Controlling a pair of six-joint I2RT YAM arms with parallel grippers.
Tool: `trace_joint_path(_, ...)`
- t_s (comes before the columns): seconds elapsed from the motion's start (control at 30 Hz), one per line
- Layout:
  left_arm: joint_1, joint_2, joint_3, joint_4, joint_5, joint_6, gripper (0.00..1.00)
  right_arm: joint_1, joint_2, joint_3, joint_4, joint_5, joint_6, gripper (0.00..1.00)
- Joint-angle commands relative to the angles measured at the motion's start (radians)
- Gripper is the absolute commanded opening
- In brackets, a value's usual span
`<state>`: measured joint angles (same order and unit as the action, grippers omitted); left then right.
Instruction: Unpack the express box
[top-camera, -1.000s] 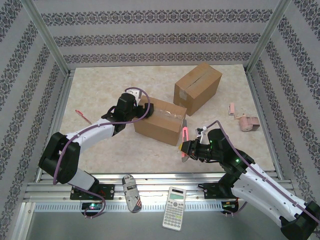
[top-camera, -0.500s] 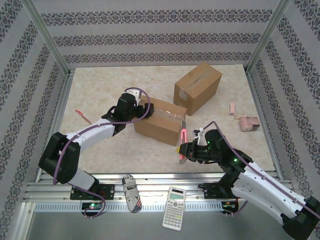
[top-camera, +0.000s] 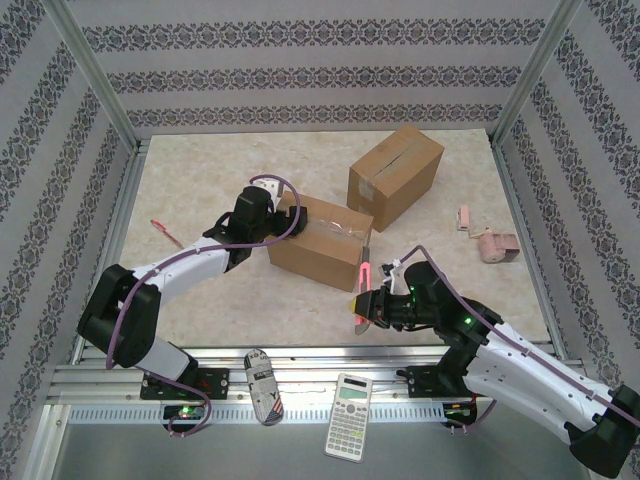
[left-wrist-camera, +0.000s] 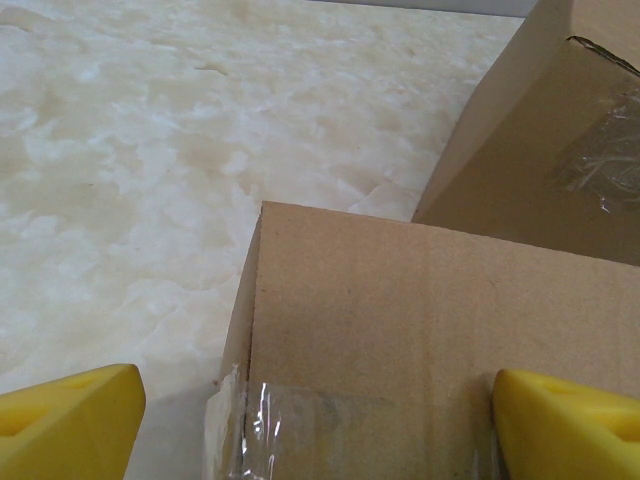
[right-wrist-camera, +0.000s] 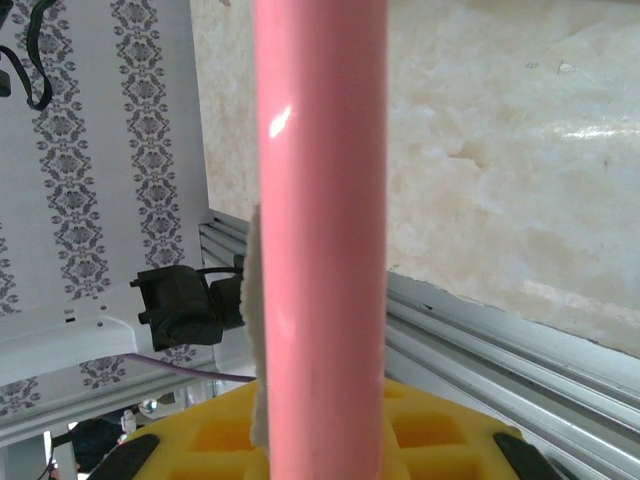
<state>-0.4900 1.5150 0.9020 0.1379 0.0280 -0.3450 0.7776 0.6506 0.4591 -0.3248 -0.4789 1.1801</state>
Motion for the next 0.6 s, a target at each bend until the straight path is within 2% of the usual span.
trace_joint_path(0.0,-0.004,0.095,-0.063,-0.228,-0.065,-0.005,0.89,0.038,0.004,0.021,0.002,-0.092,-0.023,0.0)
trace_joint_path(0.57,-0.004,0.092,-0.06,-0.231,-0.065,-0.001,0.89,0.096,-0.044,0.025,-0.048,-0.025,-0.013,0.0)
